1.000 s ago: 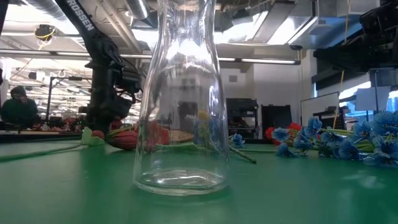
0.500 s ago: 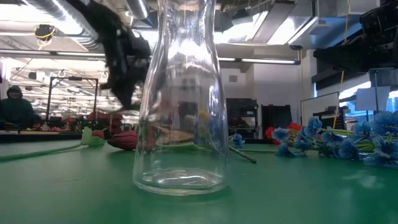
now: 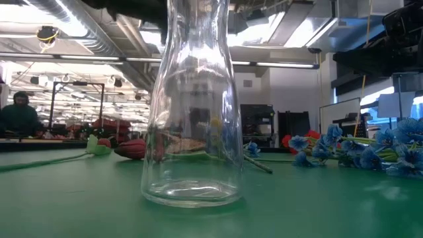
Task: Sort flowers into vase by color
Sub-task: Put the left red flowers into the yellow vase
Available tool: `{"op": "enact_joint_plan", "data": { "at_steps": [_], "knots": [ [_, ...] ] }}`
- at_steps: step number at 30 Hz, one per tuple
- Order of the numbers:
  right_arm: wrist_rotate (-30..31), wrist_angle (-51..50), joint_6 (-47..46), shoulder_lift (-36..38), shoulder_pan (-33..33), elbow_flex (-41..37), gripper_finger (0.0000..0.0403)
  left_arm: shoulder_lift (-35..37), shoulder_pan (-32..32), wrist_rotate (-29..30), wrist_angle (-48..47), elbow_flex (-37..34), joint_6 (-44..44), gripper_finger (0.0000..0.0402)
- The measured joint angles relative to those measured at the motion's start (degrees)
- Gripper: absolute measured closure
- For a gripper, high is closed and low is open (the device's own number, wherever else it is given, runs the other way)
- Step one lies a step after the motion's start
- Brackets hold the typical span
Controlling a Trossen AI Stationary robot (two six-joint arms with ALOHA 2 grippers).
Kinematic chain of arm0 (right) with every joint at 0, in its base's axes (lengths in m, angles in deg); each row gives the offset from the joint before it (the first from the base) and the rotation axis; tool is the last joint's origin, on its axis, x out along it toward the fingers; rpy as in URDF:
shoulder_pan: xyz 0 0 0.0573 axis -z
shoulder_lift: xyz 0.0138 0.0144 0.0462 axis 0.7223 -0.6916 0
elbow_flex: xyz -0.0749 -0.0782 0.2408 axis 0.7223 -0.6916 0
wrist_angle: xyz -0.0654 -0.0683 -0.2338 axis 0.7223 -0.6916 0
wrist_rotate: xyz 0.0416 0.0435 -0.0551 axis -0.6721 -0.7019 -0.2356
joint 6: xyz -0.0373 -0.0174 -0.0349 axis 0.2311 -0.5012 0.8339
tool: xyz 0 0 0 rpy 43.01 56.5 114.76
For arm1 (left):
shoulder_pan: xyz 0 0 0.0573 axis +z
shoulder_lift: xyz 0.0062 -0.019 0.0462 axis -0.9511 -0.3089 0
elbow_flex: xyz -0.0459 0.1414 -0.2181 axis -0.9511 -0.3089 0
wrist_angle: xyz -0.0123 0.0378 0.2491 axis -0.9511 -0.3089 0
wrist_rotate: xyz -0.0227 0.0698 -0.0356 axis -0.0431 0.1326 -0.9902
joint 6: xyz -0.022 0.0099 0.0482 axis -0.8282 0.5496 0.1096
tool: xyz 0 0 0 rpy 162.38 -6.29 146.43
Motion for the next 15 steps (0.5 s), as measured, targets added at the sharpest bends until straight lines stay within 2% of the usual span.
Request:
{"op": "enact_joint_plan", "data": {
  "at_steps": [8, 15],
  "knots": [
    [-0.02, -0.02, 0.0, -0.02, 0.0, 0.0, 0.0395, -8.78, 0.05, 1.51, 17.63, -1.63, 0.55, 0.0391],
    [0.0, 0.0, 0.0, -0.02, 0.0, 0.0, 0.0395, -16.44, 5.0, 2.35, 30.33, -1.63, -0.01, 0.039]
  ]
}}
